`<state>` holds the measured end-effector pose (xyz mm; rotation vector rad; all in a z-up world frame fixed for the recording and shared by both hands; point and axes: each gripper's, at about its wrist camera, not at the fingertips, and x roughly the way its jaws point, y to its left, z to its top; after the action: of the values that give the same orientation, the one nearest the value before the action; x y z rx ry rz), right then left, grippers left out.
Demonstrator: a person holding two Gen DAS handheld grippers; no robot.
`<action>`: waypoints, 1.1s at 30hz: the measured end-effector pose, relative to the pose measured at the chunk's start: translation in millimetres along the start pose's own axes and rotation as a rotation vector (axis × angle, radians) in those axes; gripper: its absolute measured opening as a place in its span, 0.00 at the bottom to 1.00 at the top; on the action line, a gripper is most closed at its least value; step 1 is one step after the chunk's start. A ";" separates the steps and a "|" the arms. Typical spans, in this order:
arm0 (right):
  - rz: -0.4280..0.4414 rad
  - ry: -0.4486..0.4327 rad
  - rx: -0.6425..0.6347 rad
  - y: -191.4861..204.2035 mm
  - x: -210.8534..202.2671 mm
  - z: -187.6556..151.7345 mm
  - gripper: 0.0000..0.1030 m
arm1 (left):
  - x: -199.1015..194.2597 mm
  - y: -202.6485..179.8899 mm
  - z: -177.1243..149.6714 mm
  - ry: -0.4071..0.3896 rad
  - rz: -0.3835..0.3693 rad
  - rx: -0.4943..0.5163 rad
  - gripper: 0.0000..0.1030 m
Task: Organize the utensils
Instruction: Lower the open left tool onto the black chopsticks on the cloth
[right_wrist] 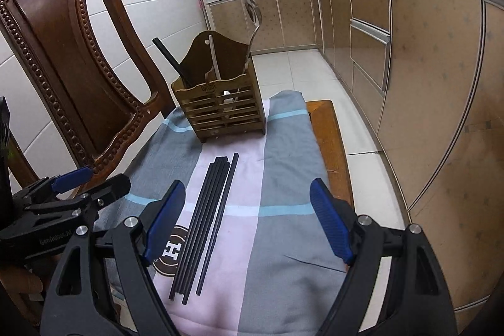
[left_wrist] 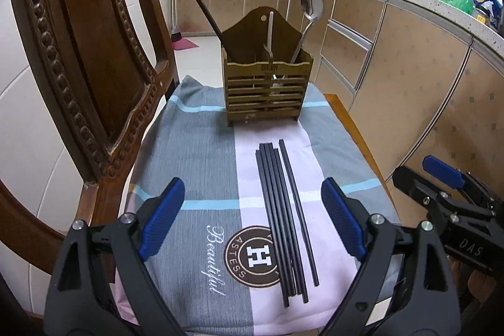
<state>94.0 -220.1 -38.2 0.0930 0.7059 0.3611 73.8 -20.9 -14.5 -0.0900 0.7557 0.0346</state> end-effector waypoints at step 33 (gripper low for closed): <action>0.004 0.064 0.008 -2.2 28.9 1.0 0.77 | 96.5 8.0 10.2 0.189 -0.010 -0.066 0.63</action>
<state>115.6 -211.8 -55.7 0.0908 0.7701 0.3665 150.4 -12.1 -73.8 -0.1617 0.9432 0.0420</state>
